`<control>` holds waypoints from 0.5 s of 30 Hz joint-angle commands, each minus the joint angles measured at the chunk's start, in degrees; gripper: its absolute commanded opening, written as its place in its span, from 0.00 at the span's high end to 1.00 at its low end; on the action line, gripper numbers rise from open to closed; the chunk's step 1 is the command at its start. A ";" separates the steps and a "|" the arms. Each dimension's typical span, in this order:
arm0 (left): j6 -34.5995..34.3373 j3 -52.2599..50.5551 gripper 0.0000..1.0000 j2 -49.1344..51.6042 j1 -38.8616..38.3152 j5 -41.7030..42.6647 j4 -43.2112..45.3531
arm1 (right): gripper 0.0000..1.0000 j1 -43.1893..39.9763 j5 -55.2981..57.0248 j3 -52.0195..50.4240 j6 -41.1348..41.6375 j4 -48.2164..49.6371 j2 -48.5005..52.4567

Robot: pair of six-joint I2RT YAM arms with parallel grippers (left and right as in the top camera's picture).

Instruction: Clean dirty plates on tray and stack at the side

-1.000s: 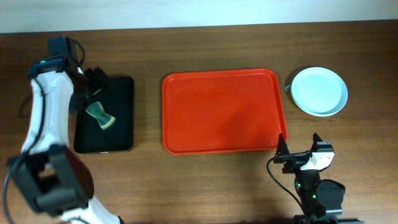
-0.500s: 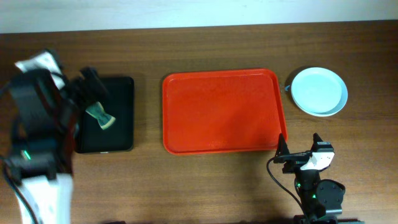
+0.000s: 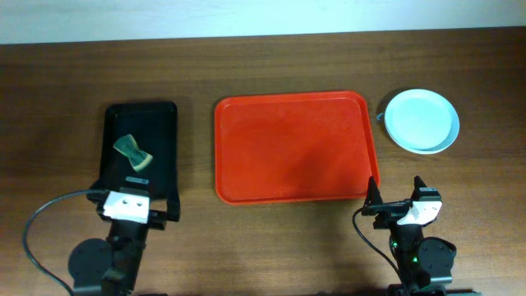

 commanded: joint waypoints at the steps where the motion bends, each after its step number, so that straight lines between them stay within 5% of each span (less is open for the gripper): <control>1: 0.63 -6.43 0.01 -3.50 -0.11 -4.09 1.81 | 0.02 0.44 0.48 -0.31 0.00 -0.37 -0.48; 15: -15.93 -27.74 0.01 -19.21 -0.11 -16.22 17.84 | 0.02 0.44 0.48 -0.31 0.00 -0.37 -0.48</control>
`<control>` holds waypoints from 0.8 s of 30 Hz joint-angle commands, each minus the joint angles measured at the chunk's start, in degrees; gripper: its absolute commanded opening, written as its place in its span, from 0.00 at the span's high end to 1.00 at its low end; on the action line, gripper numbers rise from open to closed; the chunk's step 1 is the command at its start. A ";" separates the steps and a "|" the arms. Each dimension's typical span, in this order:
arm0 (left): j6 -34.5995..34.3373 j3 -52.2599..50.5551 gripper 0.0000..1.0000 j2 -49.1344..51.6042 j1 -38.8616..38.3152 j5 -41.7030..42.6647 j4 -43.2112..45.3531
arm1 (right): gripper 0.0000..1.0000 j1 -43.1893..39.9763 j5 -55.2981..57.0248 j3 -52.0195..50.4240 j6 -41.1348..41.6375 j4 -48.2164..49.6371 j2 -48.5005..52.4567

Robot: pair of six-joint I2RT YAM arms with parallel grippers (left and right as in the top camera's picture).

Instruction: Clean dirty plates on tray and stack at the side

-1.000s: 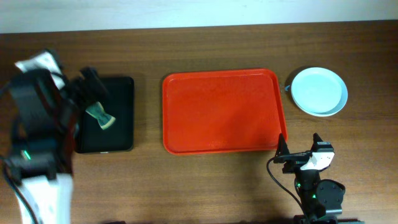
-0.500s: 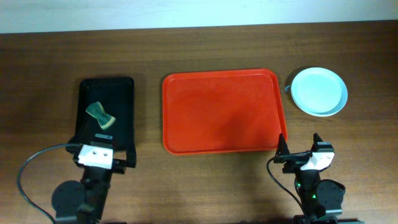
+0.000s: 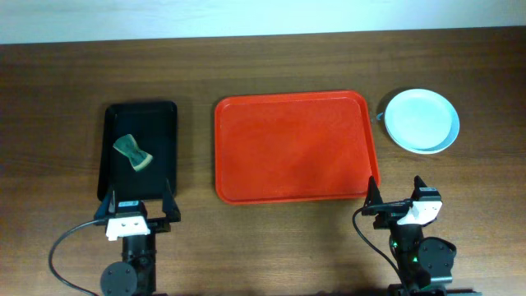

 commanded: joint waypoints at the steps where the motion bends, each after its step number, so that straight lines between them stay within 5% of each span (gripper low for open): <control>1: -5.27 -2.40 0.01 -1.31 -0.13 -4.26 0.33 | 0.02 0.42 0.48 -0.31 -0.02 -0.37 -0.48; 10: -4.63 -2.43 0.01 -1.31 -0.13 -6.32 -7.21 | 0.02 0.42 0.48 -0.31 -0.02 -0.37 -0.48; 15: 5.40 -2.40 0.01 -1.31 -0.13 -1.14 -8.04 | 0.02 0.42 0.48 -0.31 -0.02 -0.37 -0.48; 24: 4.44 -2.40 0.01 -1.31 -0.13 -1.16 -8.22 | 0.02 0.42 0.48 -0.31 -0.02 -0.37 -0.48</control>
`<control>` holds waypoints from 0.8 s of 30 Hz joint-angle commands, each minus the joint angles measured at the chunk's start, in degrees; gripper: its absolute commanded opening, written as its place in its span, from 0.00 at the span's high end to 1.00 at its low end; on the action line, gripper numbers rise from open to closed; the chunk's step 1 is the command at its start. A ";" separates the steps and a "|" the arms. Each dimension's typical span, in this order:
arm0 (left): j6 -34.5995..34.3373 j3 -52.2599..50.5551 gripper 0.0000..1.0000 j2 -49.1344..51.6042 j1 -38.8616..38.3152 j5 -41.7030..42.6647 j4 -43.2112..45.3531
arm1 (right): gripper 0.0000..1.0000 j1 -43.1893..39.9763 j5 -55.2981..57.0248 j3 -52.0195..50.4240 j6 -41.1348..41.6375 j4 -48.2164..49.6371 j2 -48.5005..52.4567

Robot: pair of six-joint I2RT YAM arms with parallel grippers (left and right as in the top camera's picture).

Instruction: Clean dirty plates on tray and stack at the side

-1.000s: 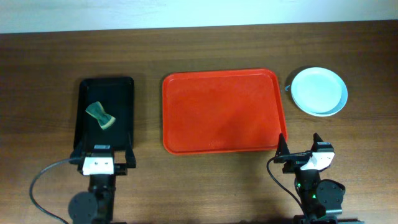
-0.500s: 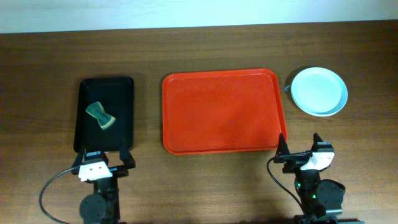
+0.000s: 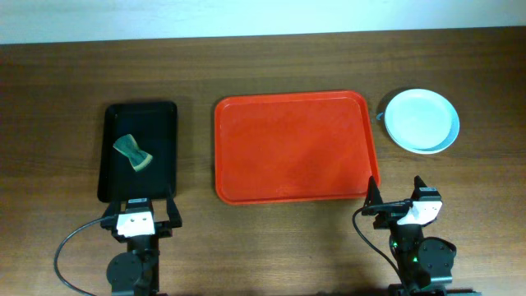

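Observation:
The red tray (image 3: 292, 146) lies in the middle of the table with nothing on it. To its right, off the tray, rests a light blue plate (image 3: 422, 120). A green sponge (image 3: 133, 153) lies in the black tray (image 3: 138, 115) at the left. My left gripper (image 3: 140, 207) is open at the black tray's near edge, below the sponge. My right gripper (image 3: 396, 191) is open near the red tray's front right corner, below the plate.
The brown wooden table (image 3: 66, 82) carries the two trays and the plate. A cable loops beside the left arm's base (image 3: 70, 247) at the front left. A pale wall edge runs along the back.
My left gripper has drawn back a little toward the front edge and shifted slightly right. The right arm, plate and sponge have not moved.
My left gripper stood over the black tray's near end, below the sponge. Then it was back at the tray's front edge, and now it sits slightly further back. The plate stayed right of the empty red tray throughout.

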 commanded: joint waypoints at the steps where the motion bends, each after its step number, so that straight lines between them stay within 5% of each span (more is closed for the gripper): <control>1: -0.02 -0.44 0.01 -0.55 -0.13 0.79 -0.17 | 0.02 0.44 0.48 -0.31 -0.02 -0.37 -0.48; 10: -10.16 -0.44 0.01 -0.52 -0.13 -0.63 -0.04 | 0.02 0.44 0.48 -0.31 -0.02 -0.37 -0.48; 24: -6.45 -0.44 0.01 -0.52 -0.13 0.17 0.04 | 0.02 0.44 0.48 -0.31 -0.02 -0.37 -0.48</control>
